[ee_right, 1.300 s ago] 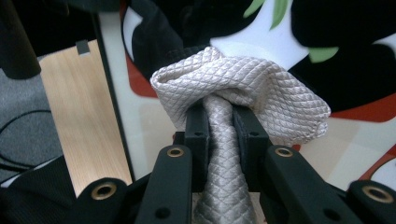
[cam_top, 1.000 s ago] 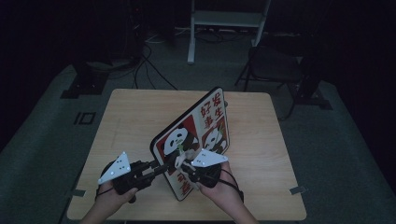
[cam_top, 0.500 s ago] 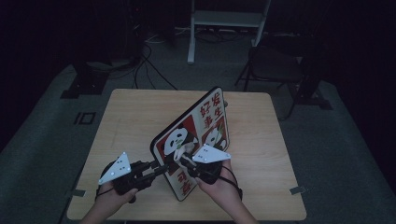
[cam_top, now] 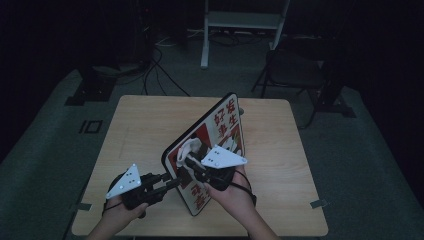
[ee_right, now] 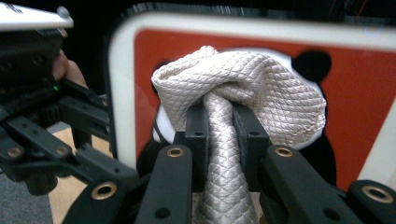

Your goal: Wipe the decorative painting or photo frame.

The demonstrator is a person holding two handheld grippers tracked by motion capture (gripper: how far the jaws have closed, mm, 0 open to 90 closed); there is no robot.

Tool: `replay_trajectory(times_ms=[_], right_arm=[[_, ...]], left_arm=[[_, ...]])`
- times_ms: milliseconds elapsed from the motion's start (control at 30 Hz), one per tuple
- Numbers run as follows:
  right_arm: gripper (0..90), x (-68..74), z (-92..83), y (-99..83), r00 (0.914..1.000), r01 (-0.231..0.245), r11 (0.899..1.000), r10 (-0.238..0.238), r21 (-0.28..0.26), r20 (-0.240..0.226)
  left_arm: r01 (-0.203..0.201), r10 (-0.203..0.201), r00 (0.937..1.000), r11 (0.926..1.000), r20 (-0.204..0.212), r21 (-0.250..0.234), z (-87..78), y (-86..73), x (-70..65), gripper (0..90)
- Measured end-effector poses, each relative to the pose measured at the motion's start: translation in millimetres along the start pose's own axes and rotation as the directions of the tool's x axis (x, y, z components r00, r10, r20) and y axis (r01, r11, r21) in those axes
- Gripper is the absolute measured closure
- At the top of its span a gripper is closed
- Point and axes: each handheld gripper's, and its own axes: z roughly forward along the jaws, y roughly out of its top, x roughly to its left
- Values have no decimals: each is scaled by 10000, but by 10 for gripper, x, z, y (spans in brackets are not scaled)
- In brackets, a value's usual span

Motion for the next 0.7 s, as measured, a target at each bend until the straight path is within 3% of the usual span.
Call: replay_trajectory(times_ms=[367, 700], right_arm=[[779, 90, -23, 204, 9990, -29, 9969, -7, -787, -450], [772, 124, -53, 341, 9994, 159, 9906, -201, -1362, -291]], left_arm=[[166, -165, 9998, 9999, 131, -1, 2, -7, 20, 709], [115, -115, 9999, 9999, 129, -52, 2, -15, 19, 708]])
